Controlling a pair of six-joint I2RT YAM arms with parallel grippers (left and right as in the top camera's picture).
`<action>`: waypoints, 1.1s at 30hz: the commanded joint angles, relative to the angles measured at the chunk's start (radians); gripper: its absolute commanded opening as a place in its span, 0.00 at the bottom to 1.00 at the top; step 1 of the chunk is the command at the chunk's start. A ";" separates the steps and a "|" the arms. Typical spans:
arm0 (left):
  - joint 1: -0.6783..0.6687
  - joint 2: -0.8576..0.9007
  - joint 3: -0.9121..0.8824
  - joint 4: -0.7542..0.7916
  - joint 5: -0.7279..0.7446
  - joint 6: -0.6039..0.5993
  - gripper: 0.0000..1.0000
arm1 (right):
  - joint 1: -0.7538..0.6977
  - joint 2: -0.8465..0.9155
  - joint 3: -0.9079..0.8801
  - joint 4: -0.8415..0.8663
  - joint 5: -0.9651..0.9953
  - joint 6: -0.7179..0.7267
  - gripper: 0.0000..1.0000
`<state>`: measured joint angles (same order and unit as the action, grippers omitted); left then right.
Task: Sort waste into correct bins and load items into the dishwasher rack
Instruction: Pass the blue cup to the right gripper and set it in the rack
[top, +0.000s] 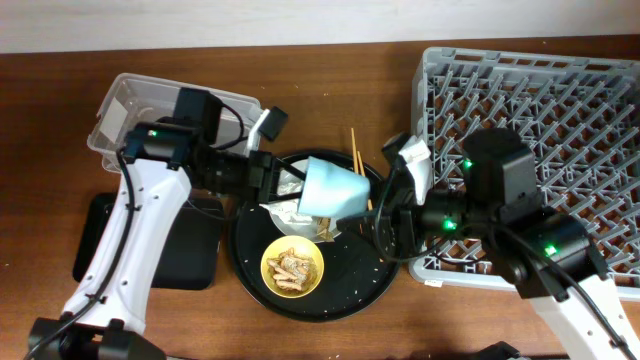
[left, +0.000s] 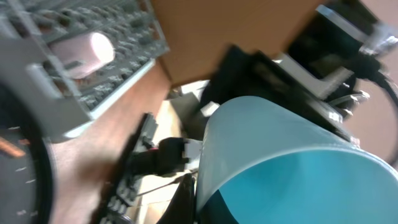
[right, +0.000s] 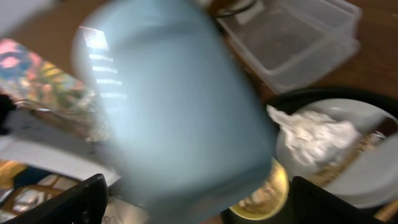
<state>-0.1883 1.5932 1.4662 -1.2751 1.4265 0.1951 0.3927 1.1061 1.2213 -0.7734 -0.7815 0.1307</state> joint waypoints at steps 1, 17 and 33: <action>-0.014 -0.010 0.008 -0.003 0.067 0.024 0.00 | -0.008 0.007 0.013 0.018 0.054 -0.031 0.94; -0.014 -0.010 0.008 -0.020 0.032 0.024 0.04 | -0.007 0.005 0.013 0.134 -0.262 -0.097 0.65; -0.014 -0.010 0.008 -0.024 -0.336 0.023 0.99 | -0.744 -0.180 0.013 -0.420 0.510 0.070 0.56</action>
<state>-0.2020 1.5913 1.4662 -1.2964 1.1217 0.2096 -0.1707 0.9298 1.2263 -1.1198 -0.6224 0.1600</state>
